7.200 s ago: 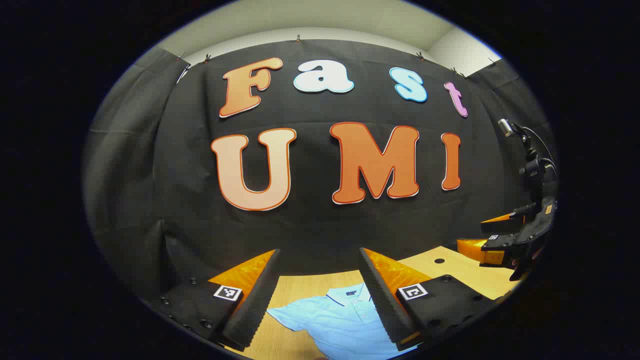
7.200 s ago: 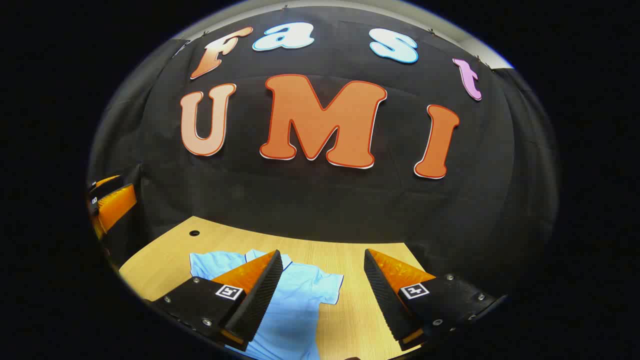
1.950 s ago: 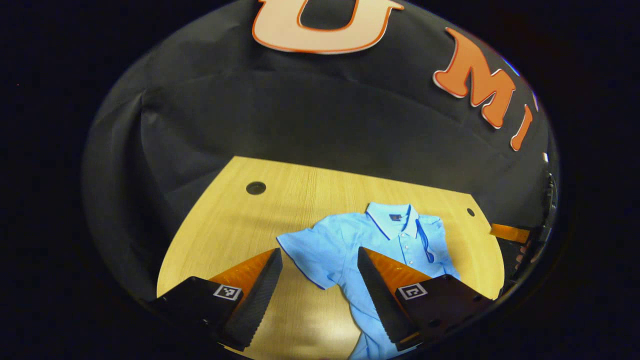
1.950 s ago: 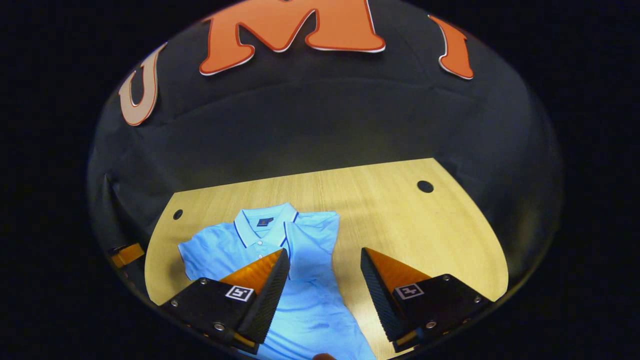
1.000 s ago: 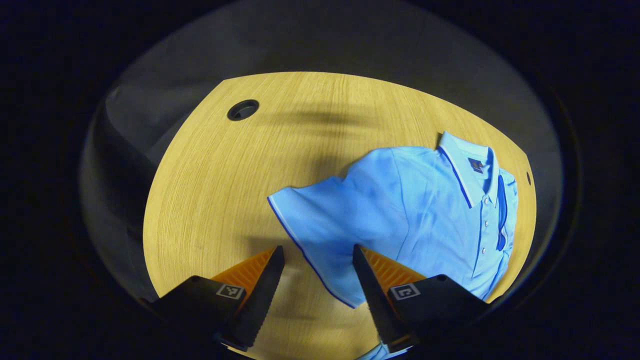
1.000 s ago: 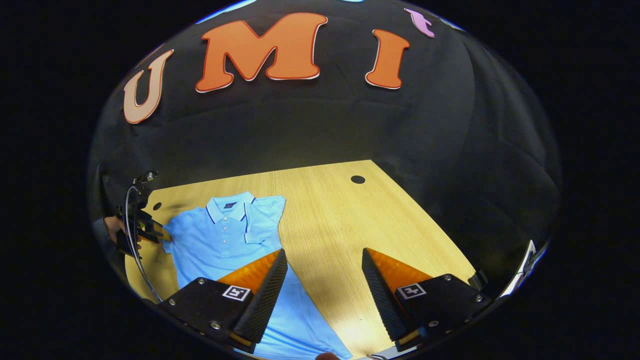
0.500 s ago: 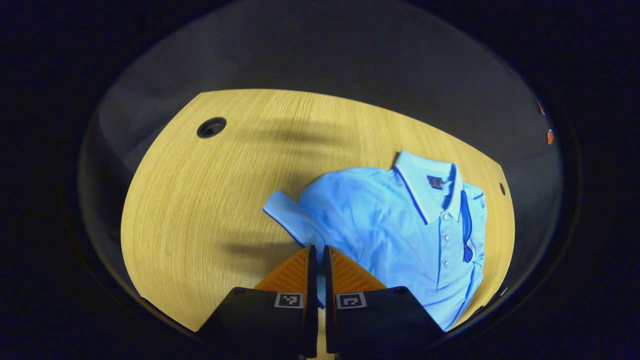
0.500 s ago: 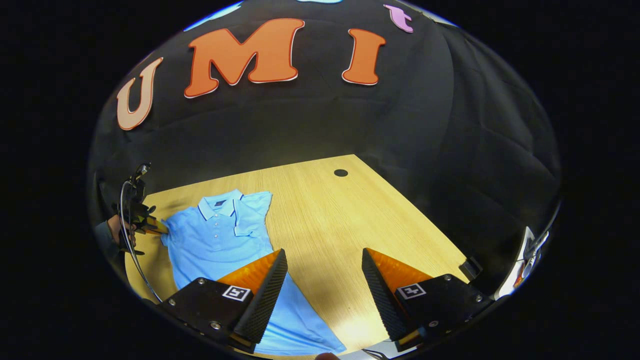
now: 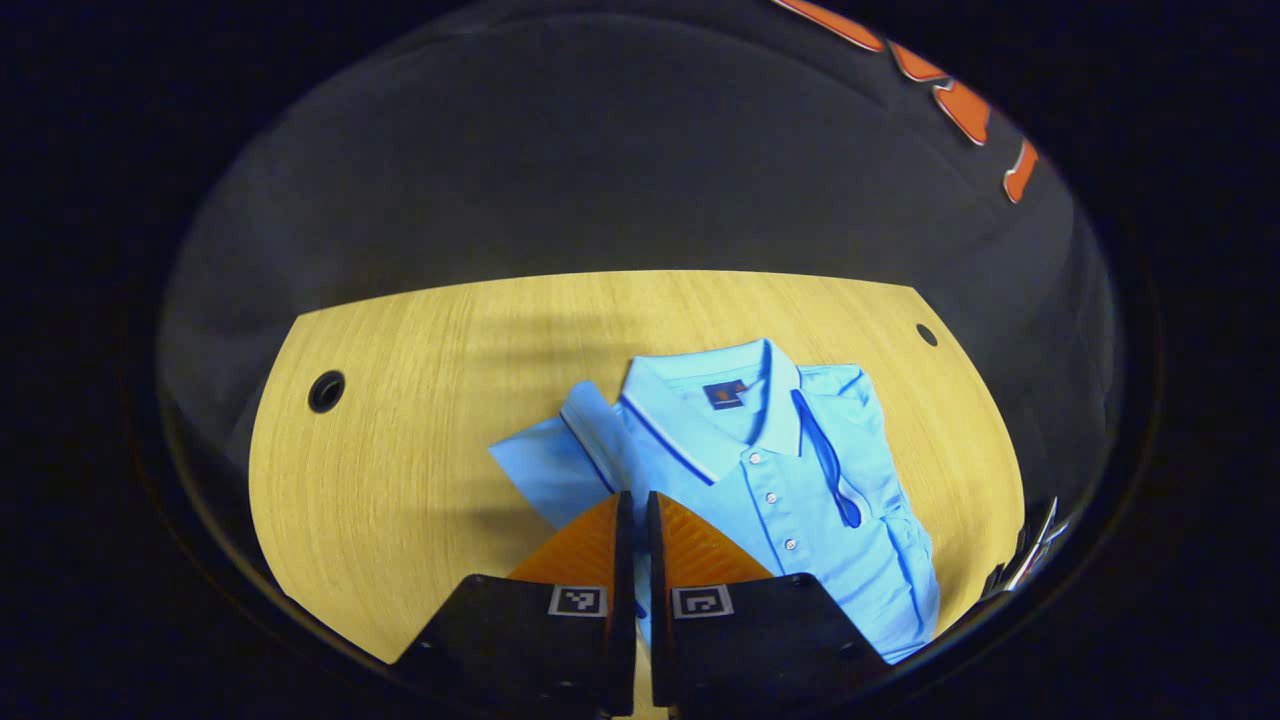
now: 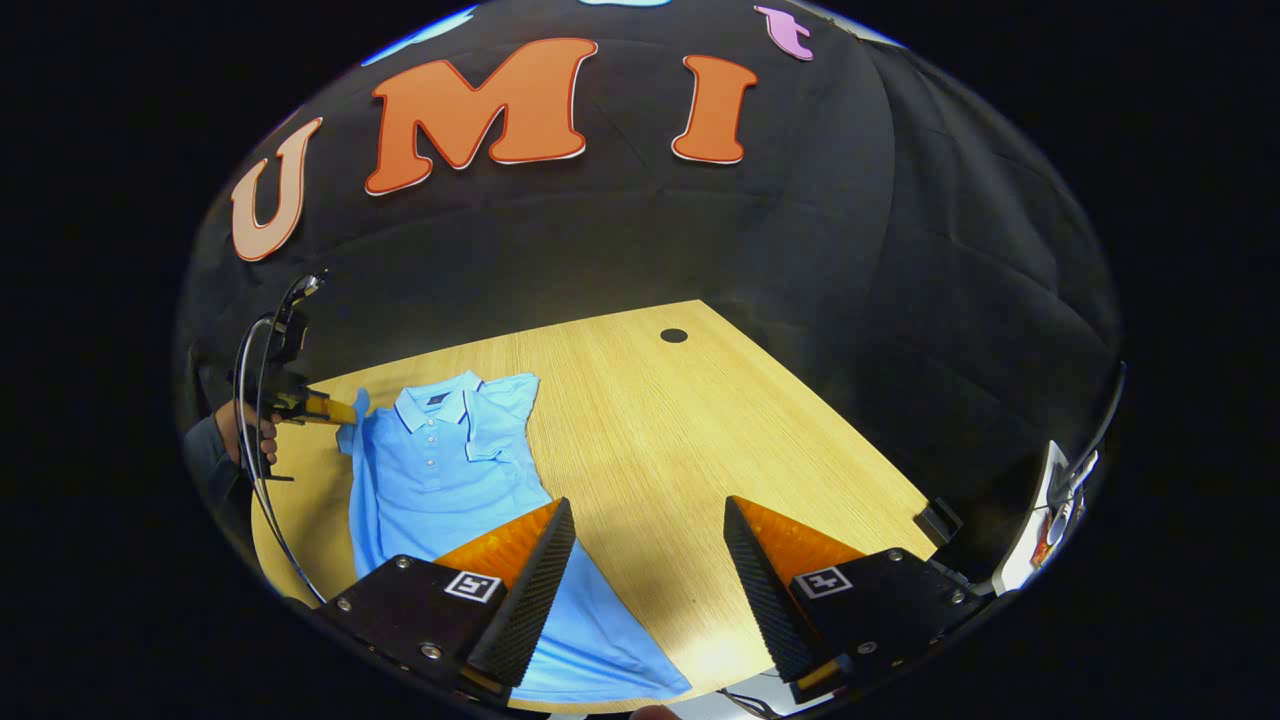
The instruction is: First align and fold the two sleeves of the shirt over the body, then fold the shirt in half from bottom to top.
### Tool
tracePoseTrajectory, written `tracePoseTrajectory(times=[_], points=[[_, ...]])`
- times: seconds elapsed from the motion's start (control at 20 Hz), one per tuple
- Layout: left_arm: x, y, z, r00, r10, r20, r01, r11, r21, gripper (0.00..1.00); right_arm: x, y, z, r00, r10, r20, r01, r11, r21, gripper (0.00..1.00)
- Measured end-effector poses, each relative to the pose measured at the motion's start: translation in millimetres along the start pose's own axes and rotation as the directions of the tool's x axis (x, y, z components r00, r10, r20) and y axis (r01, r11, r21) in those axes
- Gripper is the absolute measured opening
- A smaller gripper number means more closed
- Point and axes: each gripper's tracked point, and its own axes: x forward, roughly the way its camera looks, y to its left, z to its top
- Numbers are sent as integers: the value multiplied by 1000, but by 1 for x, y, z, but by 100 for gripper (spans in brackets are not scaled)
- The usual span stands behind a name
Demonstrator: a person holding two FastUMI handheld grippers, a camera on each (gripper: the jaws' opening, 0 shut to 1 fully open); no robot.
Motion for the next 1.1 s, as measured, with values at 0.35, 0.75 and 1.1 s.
tracePoseTrajectory(times=[0.35, 0.75, 1.1], points=[[5, -66, 0, 987, -159, -13, 160, 982, 103, 26, -2, -9, -20, 1000, -12, -22, 12, 999, 32, 91], [-55, -58, -38, 993, -117, 26, 112, 985, 130, 93, 6, -4, -42, 994, 75, -75, -76, 997, -21, 92], [-129, -54, -129, 1000, -13, 22, 11, 996, 88, 99, 19, 7, -81, 962, 209, -175, -236, 961, -147, 93]])
